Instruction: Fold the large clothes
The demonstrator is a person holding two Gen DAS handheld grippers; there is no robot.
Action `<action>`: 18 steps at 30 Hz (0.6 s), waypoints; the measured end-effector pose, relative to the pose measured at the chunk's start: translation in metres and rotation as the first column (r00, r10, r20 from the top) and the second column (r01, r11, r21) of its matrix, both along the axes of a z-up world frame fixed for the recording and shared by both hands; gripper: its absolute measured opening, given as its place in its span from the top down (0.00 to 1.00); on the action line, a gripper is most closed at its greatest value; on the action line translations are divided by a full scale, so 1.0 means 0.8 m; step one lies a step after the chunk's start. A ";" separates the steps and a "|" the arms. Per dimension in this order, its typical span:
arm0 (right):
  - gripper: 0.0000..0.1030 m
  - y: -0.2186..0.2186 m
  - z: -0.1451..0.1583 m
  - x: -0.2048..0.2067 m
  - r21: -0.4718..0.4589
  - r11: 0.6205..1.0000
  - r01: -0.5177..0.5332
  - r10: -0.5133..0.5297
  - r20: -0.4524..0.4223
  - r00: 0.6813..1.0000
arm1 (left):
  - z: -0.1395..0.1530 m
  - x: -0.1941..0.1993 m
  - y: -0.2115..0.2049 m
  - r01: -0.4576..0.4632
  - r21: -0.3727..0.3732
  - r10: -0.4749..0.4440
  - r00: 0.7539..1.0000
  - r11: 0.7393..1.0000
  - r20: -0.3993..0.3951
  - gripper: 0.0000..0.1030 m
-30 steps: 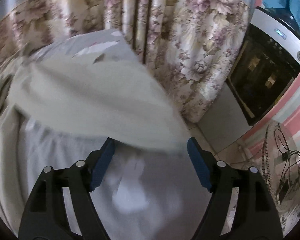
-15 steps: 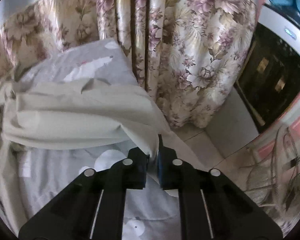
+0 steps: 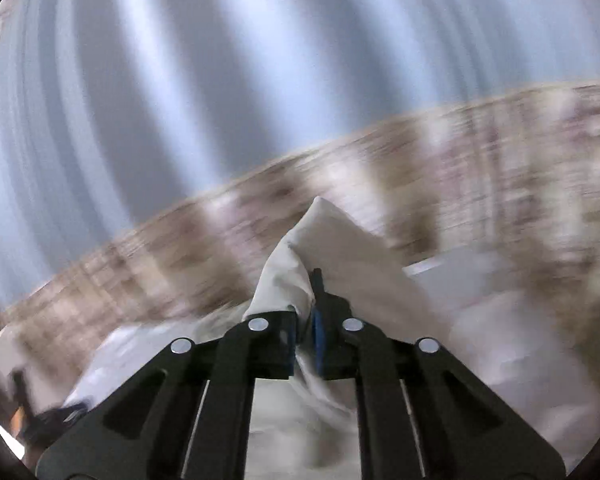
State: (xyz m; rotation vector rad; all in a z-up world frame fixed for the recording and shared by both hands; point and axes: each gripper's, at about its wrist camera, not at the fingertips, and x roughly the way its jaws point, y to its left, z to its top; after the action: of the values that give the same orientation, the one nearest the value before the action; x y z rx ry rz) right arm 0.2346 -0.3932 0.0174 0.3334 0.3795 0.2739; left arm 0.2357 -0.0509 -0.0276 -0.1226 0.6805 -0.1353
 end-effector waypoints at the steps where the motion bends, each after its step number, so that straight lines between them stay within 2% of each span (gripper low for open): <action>1: 0.46 0.035 -0.018 0.014 -0.041 0.997 -0.064 0.060 -0.083 0.995 | 0.004 0.002 0.003 -0.003 -0.004 0.003 1.000 1.000 0.004 0.24; 2: 0.40 0.080 -0.050 0.032 -0.122 0.982 -0.142 0.113 -0.216 0.970 | 0.009 0.006 0.008 -0.010 -0.010 0.010 1.000 1.000 0.006 0.23; 4: 0.36 0.113 -0.082 0.035 -0.196 0.959 -0.204 0.143 -0.289 0.947 | 0.012 0.008 0.015 -0.017 -0.012 0.017 1.000 1.000 0.004 0.22; 5: 0.35 0.123 -0.096 0.029 -0.256 0.946 -0.200 0.120 -0.295 0.948 | 0.013 0.009 0.020 -0.022 -0.009 0.022 1.000 1.000 0.000 0.21; 6: 0.29 0.124 -0.101 0.024 -0.280 0.942 -0.186 0.105 -0.283 0.953 | 0.012 0.009 0.024 -0.026 -0.006 0.026 1.000 1.000 -0.003 0.21; 7: 0.22 0.122 -0.105 0.017 -0.283 0.943 -0.178 0.098 -0.273 0.957 | 0.011 0.009 0.027 -0.026 -0.004 0.026 1.000 1.000 -0.007 0.21; 9: 0.18 0.109 -0.110 0.000 -0.258 0.953 -0.157 0.086 -0.267 0.960 | 0.005 0.009 0.031 -0.029 0.000 0.029 0.999 1.000 -0.018 0.21; 12: 0.06 0.085 -0.109 -0.035 -0.243 0.963 -0.119 0.057 -0.246 0.968 | -0.002 0.010 0.027 -0.018 -0.013 0.018 0.999 1.000 -0.036 0.21; 15: 0.04 0.072 -0.120 -0.059 -0.317 0.945 -0.074 -0.008 -0.250 0.968 | 0.000 0.011 0.007 0.018 -0.026 -0.019 0.999 1.000 -0.034 0.21; 18: 0.05 0.050 -0.123 -0.082 -0.313 0.950 -0.009 -0.057 -0.199 0.978 | 0.009 0.011 -0.033 0.078 -0.031 -0.079 0.997 0.996 -0.021 0.21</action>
State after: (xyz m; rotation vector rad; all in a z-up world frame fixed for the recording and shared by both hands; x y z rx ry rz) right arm 0.1692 -0.3533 -0.0809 0.0528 0.6146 0.1513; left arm 0.2444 -0.0772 -0.0201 -0.1266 0.7060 -0.2201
